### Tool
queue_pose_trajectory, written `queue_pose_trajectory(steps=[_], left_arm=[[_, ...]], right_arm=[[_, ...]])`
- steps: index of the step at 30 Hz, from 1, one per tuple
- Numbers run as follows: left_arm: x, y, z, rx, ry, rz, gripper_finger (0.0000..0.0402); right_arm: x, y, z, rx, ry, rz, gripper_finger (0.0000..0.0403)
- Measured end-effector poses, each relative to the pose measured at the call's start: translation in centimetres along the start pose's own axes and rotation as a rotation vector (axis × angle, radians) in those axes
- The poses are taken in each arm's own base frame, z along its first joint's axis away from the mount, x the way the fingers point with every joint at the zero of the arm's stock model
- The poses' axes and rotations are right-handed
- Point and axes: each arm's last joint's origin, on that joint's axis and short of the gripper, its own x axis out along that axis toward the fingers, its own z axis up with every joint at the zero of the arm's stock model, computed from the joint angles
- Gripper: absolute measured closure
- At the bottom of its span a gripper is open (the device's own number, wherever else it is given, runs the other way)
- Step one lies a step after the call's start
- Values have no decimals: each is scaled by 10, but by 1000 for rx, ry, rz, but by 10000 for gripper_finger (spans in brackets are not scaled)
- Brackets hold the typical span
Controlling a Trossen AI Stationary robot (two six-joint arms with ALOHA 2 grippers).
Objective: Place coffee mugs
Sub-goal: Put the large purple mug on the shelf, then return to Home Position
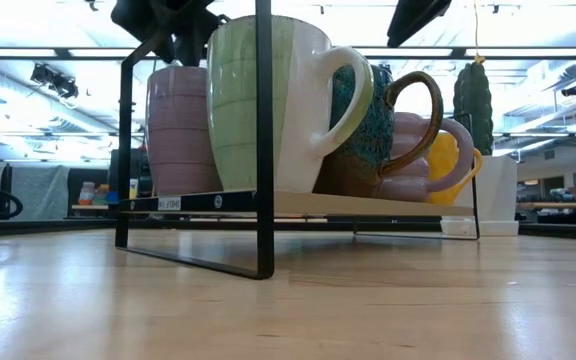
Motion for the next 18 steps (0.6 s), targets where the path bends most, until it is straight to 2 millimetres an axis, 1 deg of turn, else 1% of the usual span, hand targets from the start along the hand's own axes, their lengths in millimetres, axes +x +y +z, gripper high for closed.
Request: queue_pose_trajectory(steps=[4, 7, 9, 12, 14, 16, 18], left_arm=[[-3, 0, -1, -6, 20, 33, 280], [-18, 1, -2, -33, 1, 94, 280], [-28, 2, -6, -70, -13, 112, 280], [-43, 5, -19, -125, -77, 126, 285], [-53, 6, -31, -155, -156, 153, 291], [-59, 4, -44, -192, -220, 187, 299], [-62, 2, -55, -223, -276, 232, 307]], right_arm=[[-5, -3, 0, 9, -14, 7, 237], [-6, -4, 1, 14, -24, 12, 237], [-6, -3, 1, 14, -27, 14, 237], [-9, 0, -2, -2, -47, -13, 240], [-12, 1, -8, -15, -58, -1, 244], [-11, -2, -14, 5, -84, 48, 251], [-7, -8, -23, 38, -113, 61, 260]])
